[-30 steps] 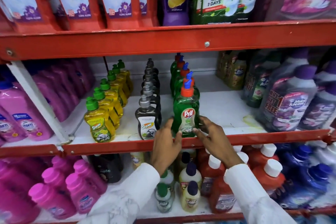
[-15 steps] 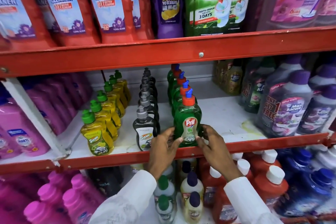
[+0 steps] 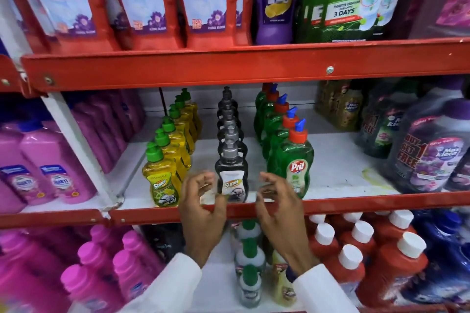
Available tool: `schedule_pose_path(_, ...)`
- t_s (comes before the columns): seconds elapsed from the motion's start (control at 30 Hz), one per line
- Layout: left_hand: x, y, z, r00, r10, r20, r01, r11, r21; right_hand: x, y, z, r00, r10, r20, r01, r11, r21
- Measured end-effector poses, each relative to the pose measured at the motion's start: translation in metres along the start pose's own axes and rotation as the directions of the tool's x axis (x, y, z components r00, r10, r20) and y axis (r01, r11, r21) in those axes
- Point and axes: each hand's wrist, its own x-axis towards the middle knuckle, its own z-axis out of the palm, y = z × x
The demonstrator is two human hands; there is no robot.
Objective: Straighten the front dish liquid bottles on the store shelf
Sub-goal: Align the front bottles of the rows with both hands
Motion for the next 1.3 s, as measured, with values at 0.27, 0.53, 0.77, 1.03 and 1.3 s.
schedule_pose_path(0.27,0.018,-0.029,-0.003,0.94,-0.056,0.338,0.004,0.989,0.151,0.021,0.008,0.027,0.976,0.065,0.205,-0.051,0.996,-0.073)
schedule_pose_path(0.53,0.02,-0.036,-0.002,0.93,-0.053,0.364,0.022,0.996,0.09,0.021,0.014,0.028,0.972,0.142,0.186,-0.13,0.989,-0.076)
schedule_pose_path(0.77,0.02,-0.034,-0.004,0.933,-0.05,0.355,0.016,0.995,0.1,0.02,0.01,0.026,0.968,0.175,0.18,-0.164,0.984,-0.071)
schedule_pose_path(1.03,0.014,-0.024,-0.066,0.996,-0.004,-0.087,0.006,1.0,0.02,-0.016,-0.033,0.032,0.956,0.053,-0.29,-0.051,0.999,0.013)
schedule_pose_path(1.3,0.055,-0.076,-0.13,0.985,-0.165,0.045,0.156,0.974,0.166,0.011,-0.067,0.129,0.977,-0.009,0.213,0.005,1.0,0.018)
